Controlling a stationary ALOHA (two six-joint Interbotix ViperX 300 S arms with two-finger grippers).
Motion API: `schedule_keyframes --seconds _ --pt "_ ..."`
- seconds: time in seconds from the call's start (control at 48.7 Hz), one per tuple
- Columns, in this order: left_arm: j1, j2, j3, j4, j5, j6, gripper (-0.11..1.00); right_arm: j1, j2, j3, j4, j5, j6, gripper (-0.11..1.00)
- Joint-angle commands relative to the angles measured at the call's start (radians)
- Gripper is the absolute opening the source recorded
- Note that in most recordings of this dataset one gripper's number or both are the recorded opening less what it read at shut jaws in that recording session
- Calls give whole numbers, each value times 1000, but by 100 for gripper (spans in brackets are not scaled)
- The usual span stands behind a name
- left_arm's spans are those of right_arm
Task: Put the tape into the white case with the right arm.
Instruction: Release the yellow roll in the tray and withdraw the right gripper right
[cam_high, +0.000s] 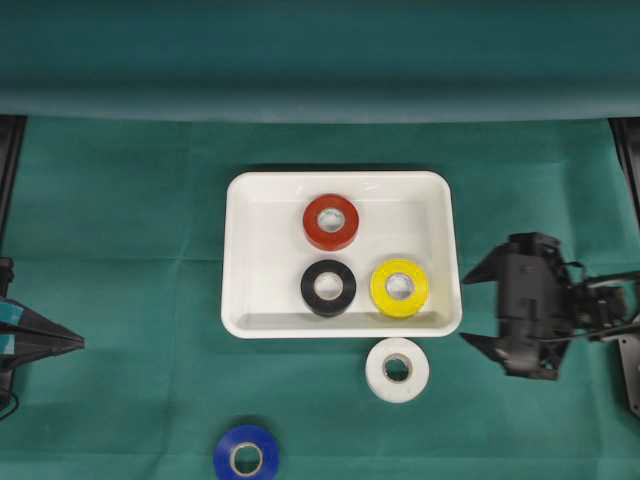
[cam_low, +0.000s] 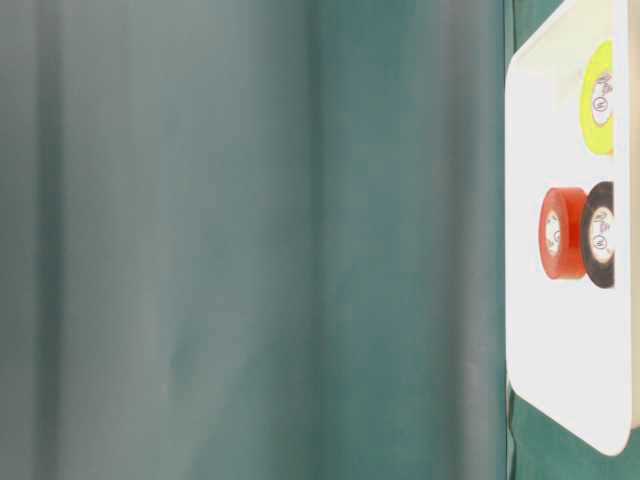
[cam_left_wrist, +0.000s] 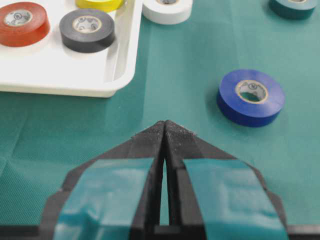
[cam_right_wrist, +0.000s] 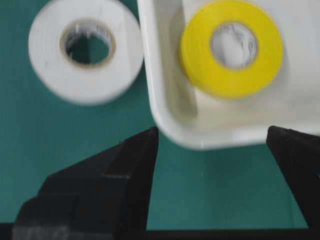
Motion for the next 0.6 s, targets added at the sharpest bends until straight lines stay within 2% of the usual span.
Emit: schedule_keyframes --seconds 0.0,0.329,0.575 --pt "6 8 -12 -2 -11 -2 0 0 -61 35 0 -5 5 68" --pt "8 8 -12 -2 -11 -2 0 0 -219 138 2 -8 28 68" --pt "9 8 -12 -2 -11 -2 0 0 -278 176 2 -12 34 68"
